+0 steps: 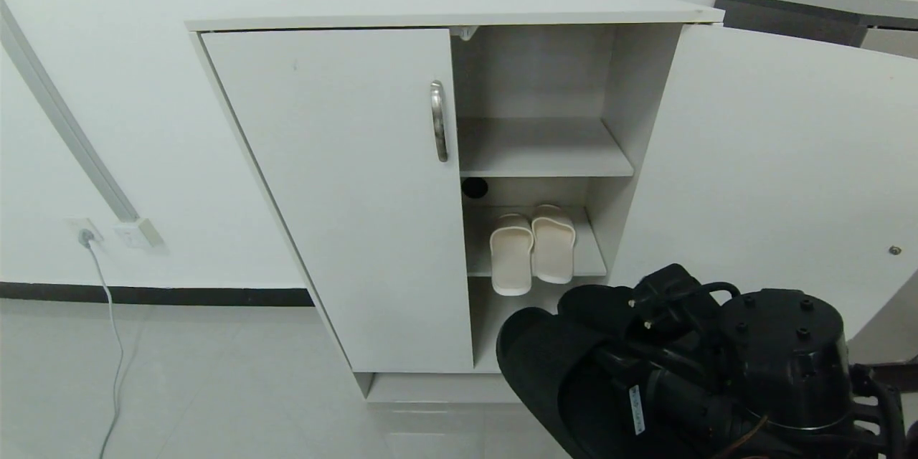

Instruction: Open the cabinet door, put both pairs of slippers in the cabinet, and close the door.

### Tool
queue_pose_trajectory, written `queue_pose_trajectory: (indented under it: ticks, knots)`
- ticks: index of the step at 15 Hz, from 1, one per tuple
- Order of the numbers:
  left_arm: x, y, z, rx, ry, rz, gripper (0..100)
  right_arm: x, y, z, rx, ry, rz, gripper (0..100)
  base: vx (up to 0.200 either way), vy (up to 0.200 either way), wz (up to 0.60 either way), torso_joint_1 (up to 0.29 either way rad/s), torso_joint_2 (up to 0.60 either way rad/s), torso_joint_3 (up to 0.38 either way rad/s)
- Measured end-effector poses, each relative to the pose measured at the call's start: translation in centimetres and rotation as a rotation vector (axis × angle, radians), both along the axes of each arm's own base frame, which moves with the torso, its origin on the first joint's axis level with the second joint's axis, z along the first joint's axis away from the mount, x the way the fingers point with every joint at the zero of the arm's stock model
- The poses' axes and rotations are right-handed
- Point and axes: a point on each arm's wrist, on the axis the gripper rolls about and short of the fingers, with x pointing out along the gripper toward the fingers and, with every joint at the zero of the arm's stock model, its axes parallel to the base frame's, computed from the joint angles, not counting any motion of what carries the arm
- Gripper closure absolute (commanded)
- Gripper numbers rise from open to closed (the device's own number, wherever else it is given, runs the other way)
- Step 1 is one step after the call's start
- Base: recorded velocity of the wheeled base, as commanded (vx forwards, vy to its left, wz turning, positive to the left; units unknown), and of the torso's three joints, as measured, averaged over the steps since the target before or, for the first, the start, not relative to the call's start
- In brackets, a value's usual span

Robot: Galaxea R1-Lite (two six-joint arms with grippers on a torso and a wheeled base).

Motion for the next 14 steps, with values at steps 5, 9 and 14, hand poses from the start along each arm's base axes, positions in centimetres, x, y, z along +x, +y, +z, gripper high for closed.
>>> queue_pose_trajectory:
  ticks: [5, 9, 14]
  knots:
    - [0.0, 0.0, 0.0, 0.004, -0.001, 0.001, 100, 2.5, 3.9, -1.0, 0.029, -0.081, -0.173, 100, 0.000, 0.000, 0.00, 0.000, 0.00, 0.000]
    - [0.0, 0.0, 0.0, 0.006, -0.002, 0.001, 100, 5.9, 8.2, -0.5, -0.024, -0.012, -0.411, 100, 0.000, 0.000, 0.00, 0.000, 0.00, 0.000]
    - [0.0, 0.0, 0.0, 0.006, -0.001, 0.001, 100, 8.4, 10.7, 5.7, 0.022, -0.162, -0.511, 100, 0.000, 0.000, 0.00, 0.000, 0.00, 0.000]
